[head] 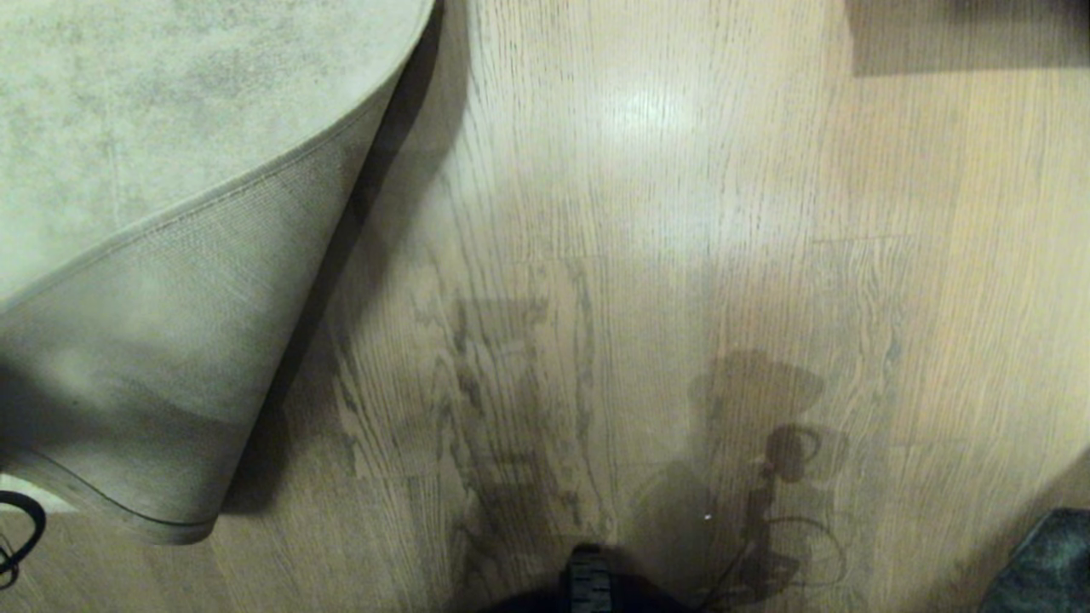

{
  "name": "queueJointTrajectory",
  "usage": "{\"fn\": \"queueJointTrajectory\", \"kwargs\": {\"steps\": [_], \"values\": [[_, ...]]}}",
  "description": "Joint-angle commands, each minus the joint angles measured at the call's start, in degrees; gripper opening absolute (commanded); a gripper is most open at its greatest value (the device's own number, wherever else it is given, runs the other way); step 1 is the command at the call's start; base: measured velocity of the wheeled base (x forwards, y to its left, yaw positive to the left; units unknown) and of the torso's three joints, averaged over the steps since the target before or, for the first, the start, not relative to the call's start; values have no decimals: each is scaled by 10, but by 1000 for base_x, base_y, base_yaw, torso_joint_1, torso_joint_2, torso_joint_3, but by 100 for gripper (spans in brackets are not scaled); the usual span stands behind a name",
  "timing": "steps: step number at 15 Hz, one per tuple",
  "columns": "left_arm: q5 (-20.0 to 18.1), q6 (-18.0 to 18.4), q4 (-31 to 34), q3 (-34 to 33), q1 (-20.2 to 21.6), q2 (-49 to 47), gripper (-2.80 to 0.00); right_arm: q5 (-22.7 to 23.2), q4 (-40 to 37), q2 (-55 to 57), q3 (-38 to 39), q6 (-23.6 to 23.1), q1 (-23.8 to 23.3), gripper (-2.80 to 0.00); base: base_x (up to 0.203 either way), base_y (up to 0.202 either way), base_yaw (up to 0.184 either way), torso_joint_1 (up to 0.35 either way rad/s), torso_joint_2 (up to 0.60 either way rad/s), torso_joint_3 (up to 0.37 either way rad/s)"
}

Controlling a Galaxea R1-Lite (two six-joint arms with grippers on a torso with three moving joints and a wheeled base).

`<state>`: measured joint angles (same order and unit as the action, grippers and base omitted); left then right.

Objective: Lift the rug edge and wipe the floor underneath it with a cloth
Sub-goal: Lift up the carpet, then wipe the floor under the carpet with a rag

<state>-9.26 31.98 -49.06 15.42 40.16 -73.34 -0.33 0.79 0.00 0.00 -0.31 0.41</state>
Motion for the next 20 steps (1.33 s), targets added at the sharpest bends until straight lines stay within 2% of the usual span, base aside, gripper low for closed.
{"fn": "queueJointTrajectory", "kwargs": {"steps": [1, 11, 20], "values": [[-1, 2, -3, -7, 0, -1, -280, 0, 0, 1, 0, 0, 0, -280, 0, 0, 0, 0, 0, 0], [0, 2, 1, -11, 0, 3, -280, 0, 0, 1, 0, 0, 0, -280, -7, -4, 0, 1, 0, 0], [0, 1, 1, -14, 0, 3, -280, 0, 0, 1, 0, 0, 0, -280, -183, -174, 0, 3, 1, 3]]}}
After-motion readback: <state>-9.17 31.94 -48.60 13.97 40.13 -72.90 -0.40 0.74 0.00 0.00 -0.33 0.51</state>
